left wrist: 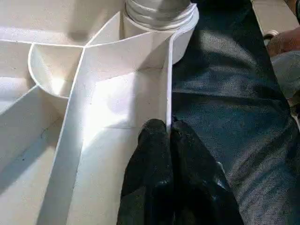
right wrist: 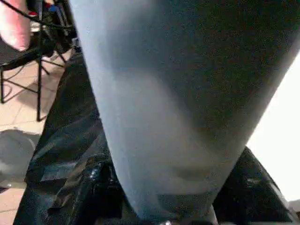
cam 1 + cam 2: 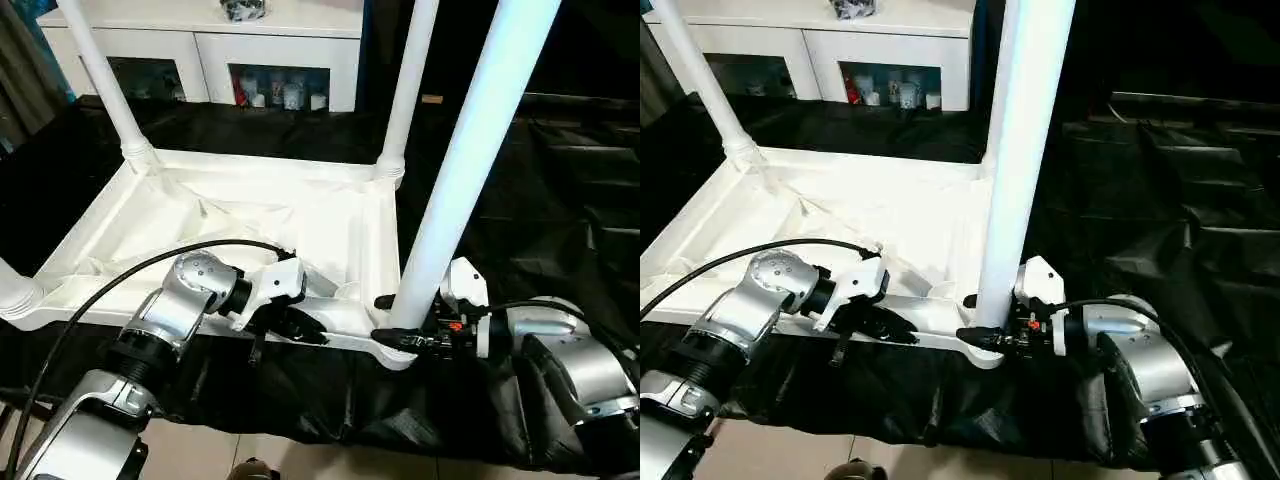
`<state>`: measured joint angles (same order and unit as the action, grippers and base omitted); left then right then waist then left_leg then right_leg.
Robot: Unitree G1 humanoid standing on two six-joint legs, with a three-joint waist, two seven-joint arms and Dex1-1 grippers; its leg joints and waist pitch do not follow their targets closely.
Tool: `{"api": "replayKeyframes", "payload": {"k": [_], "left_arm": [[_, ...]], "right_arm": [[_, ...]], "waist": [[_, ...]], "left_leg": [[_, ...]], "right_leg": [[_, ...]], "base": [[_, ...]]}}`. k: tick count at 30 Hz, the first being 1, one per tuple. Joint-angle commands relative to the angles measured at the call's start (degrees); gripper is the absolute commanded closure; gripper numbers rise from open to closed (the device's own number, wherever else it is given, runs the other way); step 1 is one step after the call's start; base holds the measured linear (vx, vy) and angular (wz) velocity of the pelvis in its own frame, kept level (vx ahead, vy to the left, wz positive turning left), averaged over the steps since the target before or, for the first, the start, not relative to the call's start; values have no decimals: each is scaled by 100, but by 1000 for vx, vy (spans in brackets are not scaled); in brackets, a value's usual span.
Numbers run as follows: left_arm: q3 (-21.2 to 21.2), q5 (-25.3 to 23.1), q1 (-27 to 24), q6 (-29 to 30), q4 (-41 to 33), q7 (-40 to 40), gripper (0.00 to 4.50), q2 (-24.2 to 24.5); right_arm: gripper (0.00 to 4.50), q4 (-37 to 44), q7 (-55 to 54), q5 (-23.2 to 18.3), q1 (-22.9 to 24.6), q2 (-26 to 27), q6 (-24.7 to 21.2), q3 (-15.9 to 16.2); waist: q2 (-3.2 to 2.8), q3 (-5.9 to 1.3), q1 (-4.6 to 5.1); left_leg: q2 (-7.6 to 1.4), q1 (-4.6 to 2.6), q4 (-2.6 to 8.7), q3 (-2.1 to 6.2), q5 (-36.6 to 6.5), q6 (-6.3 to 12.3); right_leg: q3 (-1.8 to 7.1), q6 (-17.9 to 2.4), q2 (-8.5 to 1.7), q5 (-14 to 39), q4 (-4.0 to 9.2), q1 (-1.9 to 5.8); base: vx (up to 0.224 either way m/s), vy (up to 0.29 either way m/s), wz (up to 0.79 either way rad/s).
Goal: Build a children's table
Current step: Rotate leg to tighten
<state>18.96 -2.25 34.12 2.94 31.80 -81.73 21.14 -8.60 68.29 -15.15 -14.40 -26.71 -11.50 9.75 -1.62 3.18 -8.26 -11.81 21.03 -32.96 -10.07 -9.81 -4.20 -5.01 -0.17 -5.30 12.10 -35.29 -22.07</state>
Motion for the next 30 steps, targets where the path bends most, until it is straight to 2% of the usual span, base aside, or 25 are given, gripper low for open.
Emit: {"api": "replayKeyframes", "payload": {"k": [1, 3, 4, 5, 6, 8, 9, 12, 15, 20, 21, 23, 25, 28, 30], "left_arm": [[6, -24, 124, 112, 8, 621, 450, -339], [-85, -59, 144, 189, 61, 995, 450, -481], [-122, -66, 147, 245, 74, 1140, 450, -543], [-164, -144, 132, 316, 76, 1526, 450, -690], [-176, -172, 122, 349, 69, 1656, 450, -739], [-194, -196, 94, 417, 22, 1852, 450, -843], [-204, -258, 50, 558, -69, 2206, 450, -1051], [-202, -324, 21, 657, -130, 2521, 450, -1238], [-137, -450, 12, 733, -160, 2847, 450, -1451], [-84, -461, -38, 825, -297, 2933, 450, -1605], [-69, -457, -54, 822, -312, 2875, 450, -1544], [-68, -457, -62, 823, -324, 2845, 450, -1509], [-60, -455, -73, 805, -326, 2755, 450, -1390], [-75, -401, -70, 749, -295, 2632, 450, -1251], [-81, -327, -65, 582, -229, 2254, 450, -1012]], "right_arm": [[251, 81, -99, -137, 206, 358, -293, 383], [251, -18, -476, -63, 333, 519, -204, 268], [251, -91, -693, 23, 372, 598, -122, 225], [251, -418, -1484, 321, 343, 885, 144, 56], [251, -523, -1749, 406, 326, 985, 215, -6], [255, -697, -2265, 491, 251, 1178, 180, -156], [256, -901, -3043, 579, 120, 1512, 143, -382], [256, -1048, -3663, 597, -14, 1818, 19, -575], [256, -1342, -4433, 715, -243, 2193, 0, -732], [256, -1640, -4879, 951, -498, 2483, 194, -732], [221, -1629, -4741, 919, -517, 2485, 285, -711], [186, -1624, -4714, 927, -520, 2475, 313, -707], [184, -1587, -4493, 982, -498, 2349, 332, -607], [143, -1511, -4224, 959, -459, 2184, 380, -562], [132, -1318, -3477, 852, -366, 1836, 388, -421]], "waist": [[95, -313, 19], [91, -284, 25], [107, -271, 38], [85, -264, 37], [91, -252, 77], [94, -248, 116], [90, -246, 162], [91, -238, 238], [99, -245, 270], [93, -258, 309], [91, -266, 302], [95, -274, 301], [94, -288, 297], [101, -297, 290], [101, -295, 292]], "left_leg": [[-172, -52, 359, 18, -1066, 374], [-176, -85, 388, 22, -1318, 285], [-179, -91, 399, 17, -1388, 238], [-182, -122, 414, 31, -1571, 144], [-167, -95, 446, 58, -1691, 29], [-165, -112, 482, 81, -1908, -66], [-158, -99, 496, 100, -2011, -106], [-139, -111, 497, 111, -2161, -132], [-141, -112, 499, 106, -2137, -109], [-134, -80, 498, 90, -1934, -69], [-139, -73, 498, 86, -1855, -47], [-140, -62, 490, 76, -1730, -3], [-136, -54, 477, 66, -1595, 48], [-127, -37, 455, 52, -1328, 138], [-128, -27, 452, 53, -1292, 185]], "right_leg": [[303, -1274, -352, 919, 442, 236], [305, -1199, -363, 1354, 503, 209], [312, -1159, -366, 1496, 523, 198], [313, -1099, -394, 1833, 562, 172], [294, -995, -393, 2119, 582, 193], [281, -822, -387, 2443, 623, 184], [272, -759, -387, 2526, 635, 199], [274, -686, -387, 2671, 678, 171], [288, -731, -375, 2434, 674, 149], [300, -815, -363, 2088, 637, 171], [304, -826, -349, 1893, 616, 183], [312, -890, -345, 1614, 589, 197], [314, -959, -339, 1357, 563, 215], [309, -1045, -332, 1031, 526, 242], [302, -1063, -325, 955, 518, 259]], "base": [[0, 0, 0], [0, 0, 0], [0, 0, 0], [0, 0, 0], [0, 0, 0], [0, 0, 0], [0, 0, 0], [0, 0, 0], [0, 0, 0], [0, 0, 0], [0, 0, 0], [0, 0, 0], [0, 0, 0], [0, 0, 0], [0, 0, 0]]}}
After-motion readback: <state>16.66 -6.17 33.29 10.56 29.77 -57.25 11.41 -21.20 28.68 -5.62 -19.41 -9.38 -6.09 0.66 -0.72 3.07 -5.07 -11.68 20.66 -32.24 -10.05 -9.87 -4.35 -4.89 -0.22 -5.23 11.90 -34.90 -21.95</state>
